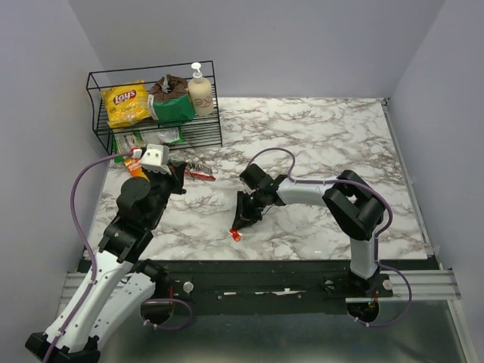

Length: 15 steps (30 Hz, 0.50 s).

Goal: Put the keys on the keyring

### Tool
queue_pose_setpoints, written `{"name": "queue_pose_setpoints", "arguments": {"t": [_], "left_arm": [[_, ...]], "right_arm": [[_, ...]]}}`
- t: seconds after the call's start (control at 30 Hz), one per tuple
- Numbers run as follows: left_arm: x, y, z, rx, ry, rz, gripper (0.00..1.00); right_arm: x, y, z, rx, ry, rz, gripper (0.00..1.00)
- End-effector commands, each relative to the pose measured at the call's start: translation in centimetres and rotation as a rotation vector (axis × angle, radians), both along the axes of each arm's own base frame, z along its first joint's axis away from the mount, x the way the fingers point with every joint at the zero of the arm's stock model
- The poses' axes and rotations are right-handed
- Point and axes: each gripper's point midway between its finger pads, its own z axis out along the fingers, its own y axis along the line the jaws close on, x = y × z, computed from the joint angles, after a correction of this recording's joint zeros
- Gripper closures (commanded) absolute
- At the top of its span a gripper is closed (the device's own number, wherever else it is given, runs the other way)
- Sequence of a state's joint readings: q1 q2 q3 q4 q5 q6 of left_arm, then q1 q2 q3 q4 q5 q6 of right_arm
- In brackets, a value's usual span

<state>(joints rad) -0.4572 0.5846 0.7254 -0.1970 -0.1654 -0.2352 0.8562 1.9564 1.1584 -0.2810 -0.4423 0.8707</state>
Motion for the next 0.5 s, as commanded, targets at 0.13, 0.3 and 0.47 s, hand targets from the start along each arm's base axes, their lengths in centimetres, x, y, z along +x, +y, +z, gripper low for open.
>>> {"name": "queue_pose_setpoints", "arguments": {"t": [0.13, 0.3, 0.47], "left_arm": [[0.2, -0.4, 1.0, -0.010, -0.044, -0.023, 1.00], [0.3, -0.6, 0.7, -0.006, -0.031, -0.029, 1.00], [0.5, -0.8, 0.4, 0.003, -0.022, -0.032, 1.00]], "right_arm": [[0.8, 0.4, -0.4, -0.018, -0.028, -0.005, 0.92], [1.1, 0.5, 0.8, 0.014, -0.079, 0.005, 0.91], [1.8, 0.7, 2.8, 0.049, -0.151, 0.031, 0.94]]}}
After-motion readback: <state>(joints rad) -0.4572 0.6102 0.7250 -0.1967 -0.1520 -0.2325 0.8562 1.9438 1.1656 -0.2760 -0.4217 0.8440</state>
